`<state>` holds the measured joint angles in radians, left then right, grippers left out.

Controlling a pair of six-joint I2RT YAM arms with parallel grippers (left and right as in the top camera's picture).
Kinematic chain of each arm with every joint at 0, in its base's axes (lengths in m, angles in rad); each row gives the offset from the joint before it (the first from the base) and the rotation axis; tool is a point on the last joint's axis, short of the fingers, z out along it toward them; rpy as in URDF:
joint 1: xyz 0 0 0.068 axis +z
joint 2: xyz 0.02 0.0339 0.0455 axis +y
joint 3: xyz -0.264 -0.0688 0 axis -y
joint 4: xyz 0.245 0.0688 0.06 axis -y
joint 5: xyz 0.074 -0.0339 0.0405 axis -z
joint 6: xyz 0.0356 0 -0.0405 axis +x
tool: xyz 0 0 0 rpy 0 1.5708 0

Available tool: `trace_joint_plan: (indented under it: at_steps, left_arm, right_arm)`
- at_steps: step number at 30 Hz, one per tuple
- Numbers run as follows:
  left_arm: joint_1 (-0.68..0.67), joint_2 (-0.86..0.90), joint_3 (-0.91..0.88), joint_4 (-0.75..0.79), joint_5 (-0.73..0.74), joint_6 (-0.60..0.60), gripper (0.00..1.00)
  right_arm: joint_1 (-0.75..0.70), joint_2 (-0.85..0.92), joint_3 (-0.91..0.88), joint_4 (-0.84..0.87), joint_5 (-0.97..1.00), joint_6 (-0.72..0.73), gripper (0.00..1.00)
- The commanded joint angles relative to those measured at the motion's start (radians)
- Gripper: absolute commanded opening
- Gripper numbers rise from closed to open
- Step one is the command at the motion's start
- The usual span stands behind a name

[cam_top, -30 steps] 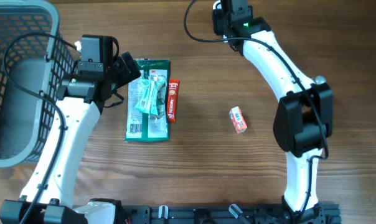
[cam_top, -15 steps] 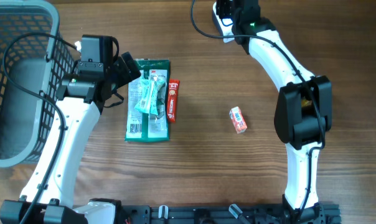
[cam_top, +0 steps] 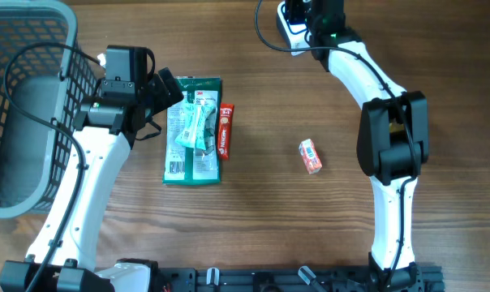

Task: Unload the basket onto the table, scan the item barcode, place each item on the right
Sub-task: 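Lift the green jar and carry it up to the scanner, then carry the green jar to the right side and set it down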

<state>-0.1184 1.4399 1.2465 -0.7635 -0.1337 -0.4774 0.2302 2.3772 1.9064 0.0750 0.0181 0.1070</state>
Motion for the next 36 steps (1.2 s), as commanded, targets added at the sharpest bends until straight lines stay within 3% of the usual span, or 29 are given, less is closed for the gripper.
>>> trace_joint_plan:
  at_steps: [1, 3, 5, 9, 13, 15, 22, 28, 36]
  left_arm:
    - [0.003, -0.004, 0.013, 0.0, -0.006, 0.001, 1.0]
    - [0.003, -0.004, 0.013, -0.001, -0.006, 0.002, 1.0]
    - [0.003, -0.004, 0.013, -0.001, -0.006, 0.001, 1.0]
    - [0.003, -0.004, 0.013, -0.001, -0.006, 0.001, 1.0]
    - [0.003, -0.004, 0.012, 0.0, -0.006, 0.001, 1.0]
    - [0.003, -0.004, 0.013, 0.0, -0.006, 0.001, 1.0]
    - [0.003, -0.004, 0.012, 0.0, -0.006, 0.001, 1.0]
    - [0.003, -0.004, 0.013, 0.0, -0.006, 0.001, 1.0]
    - [0.003, -0.004, 0.013, 0.0, -0.006, 0.001, 1.0]
  right_arm:
    - [0.0, 0.03, 0.01, 0.014, -0.024, -0.003, 0.15]
    - [0.0, 0.033, 0.01, 0.01, -0.024, -0.003, 0.15]
    - [0.0, 0.032, 0.01, 0.022, -0.024, -0.003, 0.07]
    - [0.0, -0.028, 0.01, 0.037, -0.025, -0.04, 0.08]
    - [0.0, -0.191, 0.01, -0.072, -0.104, -0.066, 0.1]
    - [0.0, -0.274, 0.01, -0.179, -0.105, -0.051, 0.12]
    - [-0.008, -0.607, 0.01, -0.843, -0.098, 0.063, 0.13]
    - [-0.035, -0.758, 0.01, -1.275, -0.098, 0.08, 0.13]
    - [-0.038, -0.791, -0.034, -1.565, -0.053, 0.149, 0.12]
